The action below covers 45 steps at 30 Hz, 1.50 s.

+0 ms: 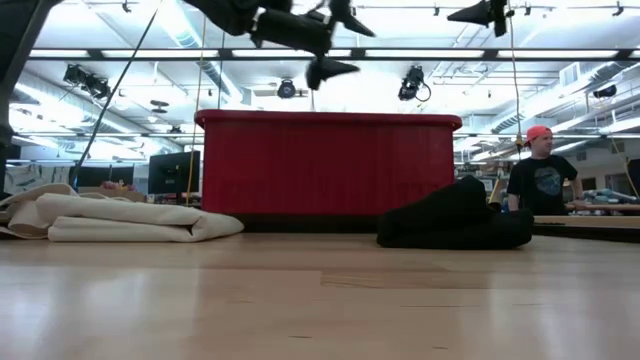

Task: Fold laundry
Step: Remove the blue shirt from the red laundry bin

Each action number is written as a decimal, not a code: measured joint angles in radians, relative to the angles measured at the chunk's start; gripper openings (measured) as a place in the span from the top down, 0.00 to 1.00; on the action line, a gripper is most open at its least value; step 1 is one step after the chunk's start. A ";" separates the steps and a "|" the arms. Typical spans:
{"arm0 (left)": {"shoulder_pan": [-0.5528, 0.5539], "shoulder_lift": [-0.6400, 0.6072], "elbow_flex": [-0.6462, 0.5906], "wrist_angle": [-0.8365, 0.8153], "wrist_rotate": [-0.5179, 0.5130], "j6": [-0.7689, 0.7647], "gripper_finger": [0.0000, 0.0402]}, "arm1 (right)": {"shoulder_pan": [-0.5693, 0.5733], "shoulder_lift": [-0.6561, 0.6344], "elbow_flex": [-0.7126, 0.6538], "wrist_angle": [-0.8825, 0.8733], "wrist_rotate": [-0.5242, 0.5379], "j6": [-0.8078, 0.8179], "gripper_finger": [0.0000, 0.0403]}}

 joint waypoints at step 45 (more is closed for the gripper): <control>0.505 0.030 0.060 -0.364 0.364 -0.195 0.11 | 0.011 0.803 0.274 0.570 -0.142 0.125 0.33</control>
